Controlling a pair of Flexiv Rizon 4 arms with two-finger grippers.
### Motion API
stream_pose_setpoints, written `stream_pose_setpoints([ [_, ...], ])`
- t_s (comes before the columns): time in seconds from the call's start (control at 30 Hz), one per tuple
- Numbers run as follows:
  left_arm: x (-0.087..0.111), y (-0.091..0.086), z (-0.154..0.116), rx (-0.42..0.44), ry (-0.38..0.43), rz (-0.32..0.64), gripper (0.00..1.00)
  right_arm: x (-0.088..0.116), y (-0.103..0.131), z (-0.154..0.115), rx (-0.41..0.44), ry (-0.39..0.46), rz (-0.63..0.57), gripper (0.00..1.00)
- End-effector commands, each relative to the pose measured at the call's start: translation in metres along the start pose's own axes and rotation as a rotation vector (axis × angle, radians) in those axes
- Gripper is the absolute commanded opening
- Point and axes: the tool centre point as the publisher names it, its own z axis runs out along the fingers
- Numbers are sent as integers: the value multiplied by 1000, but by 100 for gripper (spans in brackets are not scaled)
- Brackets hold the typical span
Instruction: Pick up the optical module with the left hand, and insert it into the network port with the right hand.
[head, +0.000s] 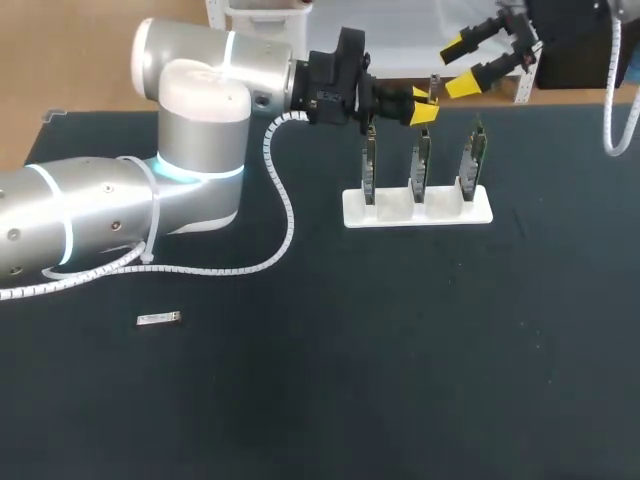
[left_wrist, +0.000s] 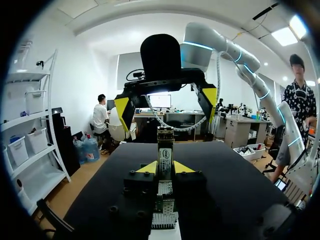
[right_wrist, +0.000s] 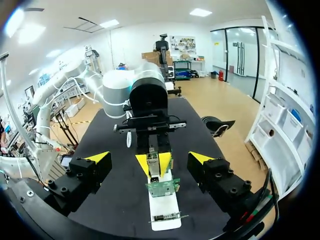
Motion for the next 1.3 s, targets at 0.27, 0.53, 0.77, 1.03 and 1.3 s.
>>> stream_pose_setpoints([
  [0.27,0,2,1,3,3,-1,0,3,-2,17,-18,18,-43,100],
  [0.53,0,2,1,3,3,-1,0,5,-4,22,-32,28,-50,100],
  [0.77,0,2,1,3,3,-1,0,3,-6,23,-26,22,-46,100],
  [1.03,0,2,1,3,3,-1,0,4,-8,24,-14,25,-36,0],
  [1.3,0,2,1,3,3,-1,0,4,-8,25,-16,25,-37,0],
])
